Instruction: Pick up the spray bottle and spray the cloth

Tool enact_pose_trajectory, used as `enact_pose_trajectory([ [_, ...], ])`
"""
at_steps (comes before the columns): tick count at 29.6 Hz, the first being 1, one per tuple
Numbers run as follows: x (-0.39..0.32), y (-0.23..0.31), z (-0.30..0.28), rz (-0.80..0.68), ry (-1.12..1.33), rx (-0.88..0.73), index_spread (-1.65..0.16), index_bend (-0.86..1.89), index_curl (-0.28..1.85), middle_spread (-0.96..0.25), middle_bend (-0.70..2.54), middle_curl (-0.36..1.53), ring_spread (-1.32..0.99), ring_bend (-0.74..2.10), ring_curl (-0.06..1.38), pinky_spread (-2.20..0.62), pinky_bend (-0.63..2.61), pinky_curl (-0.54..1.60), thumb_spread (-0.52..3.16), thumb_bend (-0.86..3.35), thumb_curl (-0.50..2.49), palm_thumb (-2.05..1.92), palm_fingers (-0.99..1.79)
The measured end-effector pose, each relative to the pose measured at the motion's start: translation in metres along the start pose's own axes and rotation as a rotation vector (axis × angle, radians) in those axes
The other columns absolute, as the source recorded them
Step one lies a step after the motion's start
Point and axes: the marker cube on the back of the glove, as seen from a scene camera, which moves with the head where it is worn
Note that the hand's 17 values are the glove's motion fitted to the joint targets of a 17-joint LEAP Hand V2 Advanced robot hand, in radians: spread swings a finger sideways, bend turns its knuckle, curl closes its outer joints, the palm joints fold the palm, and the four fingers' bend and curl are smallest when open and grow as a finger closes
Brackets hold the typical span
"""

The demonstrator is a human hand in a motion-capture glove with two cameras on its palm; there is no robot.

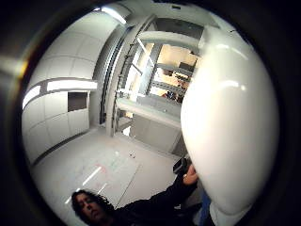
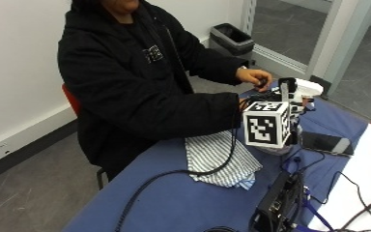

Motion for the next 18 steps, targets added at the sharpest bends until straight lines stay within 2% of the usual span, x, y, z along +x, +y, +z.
enact_pose_trajectory([
  [12,0.004,0.011,-0.002,-0.051,-0.008,0.074,-0.26,0.15,0.47,-0.22,0.47,0.59,-0.23,0.75,0.52,-0.29,0.55,0.44,0.40,-0.02,0.87,1.08,1.25],
  [18,0.008,0.011,-0.004,-0.044,-0.040,0.062,-0.27,0.15,0.48,-0.23,0.48,0.59,-0.23,0.76,0.52,-0.30,0.56,0.44,0.39,-0.02,0.87,1.08,1.26],
])
